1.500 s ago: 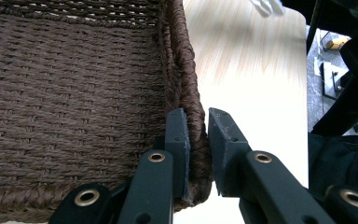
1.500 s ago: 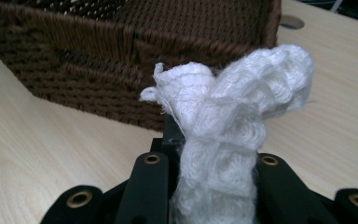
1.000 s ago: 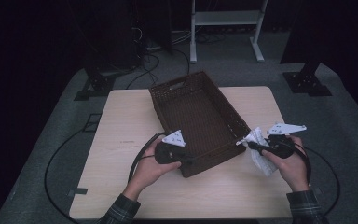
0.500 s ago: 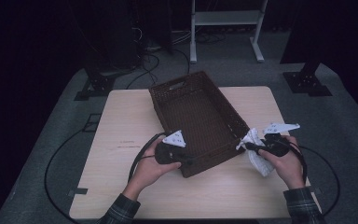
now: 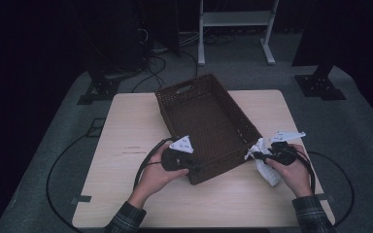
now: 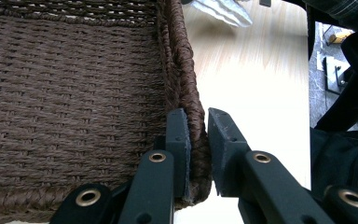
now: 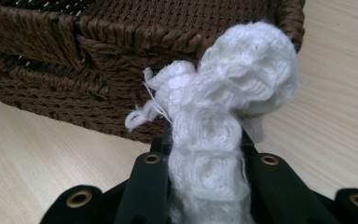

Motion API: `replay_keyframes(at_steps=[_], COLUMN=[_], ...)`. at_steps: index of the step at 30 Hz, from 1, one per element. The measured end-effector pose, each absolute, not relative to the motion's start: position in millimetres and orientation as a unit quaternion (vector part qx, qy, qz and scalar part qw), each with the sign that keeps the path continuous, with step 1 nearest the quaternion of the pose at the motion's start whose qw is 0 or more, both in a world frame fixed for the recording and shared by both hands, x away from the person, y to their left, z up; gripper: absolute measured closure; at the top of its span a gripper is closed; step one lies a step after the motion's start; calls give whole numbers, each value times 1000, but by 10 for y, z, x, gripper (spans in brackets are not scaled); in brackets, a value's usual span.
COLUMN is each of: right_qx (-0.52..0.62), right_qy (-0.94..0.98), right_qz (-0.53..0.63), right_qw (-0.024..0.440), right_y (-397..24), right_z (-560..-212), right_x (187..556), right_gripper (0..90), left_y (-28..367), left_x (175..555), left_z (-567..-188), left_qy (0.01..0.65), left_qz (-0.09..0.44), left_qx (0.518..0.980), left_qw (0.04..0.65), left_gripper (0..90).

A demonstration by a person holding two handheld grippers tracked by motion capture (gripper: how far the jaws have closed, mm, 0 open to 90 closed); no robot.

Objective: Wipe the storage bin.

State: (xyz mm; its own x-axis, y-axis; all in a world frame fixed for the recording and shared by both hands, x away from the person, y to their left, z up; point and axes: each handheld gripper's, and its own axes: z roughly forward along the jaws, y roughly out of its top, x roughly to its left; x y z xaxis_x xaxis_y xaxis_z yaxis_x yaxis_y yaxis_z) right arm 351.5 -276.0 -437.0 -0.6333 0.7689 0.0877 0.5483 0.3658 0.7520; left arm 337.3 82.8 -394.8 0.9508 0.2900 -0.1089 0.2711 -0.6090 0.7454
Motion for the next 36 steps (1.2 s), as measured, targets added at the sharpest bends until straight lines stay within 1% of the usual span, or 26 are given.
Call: replay_keyframes(at_steps=[15, 24, 28, 36], right_qx=[411, 417, 422, 408], right_qy=[823, 835, 833, 835], right_qz=[370, 340, 343, 348], right_qw=[129, 113, 107, 122], right_y=[-2713, -2661, -2674, -2630], right_z=[-4561, -4769, -4794, -4689], right_x=[3566, 3618, 3620, 3563], right_gripper=[747, 746, 746, 746], left_y=[828, 827, 826, 830], left_x=[3376, 3377, 3376, 3380], left_z=[-3951, -3947, -3947, -3947], left_qy=[156, 155, 155, 156], left_qz=[10, 10, 11, 9], left_qx=[896, 897, 898, 897], left_qw=[415, 413, 413, 414], left_gripper=[783, 783, 783, 783])
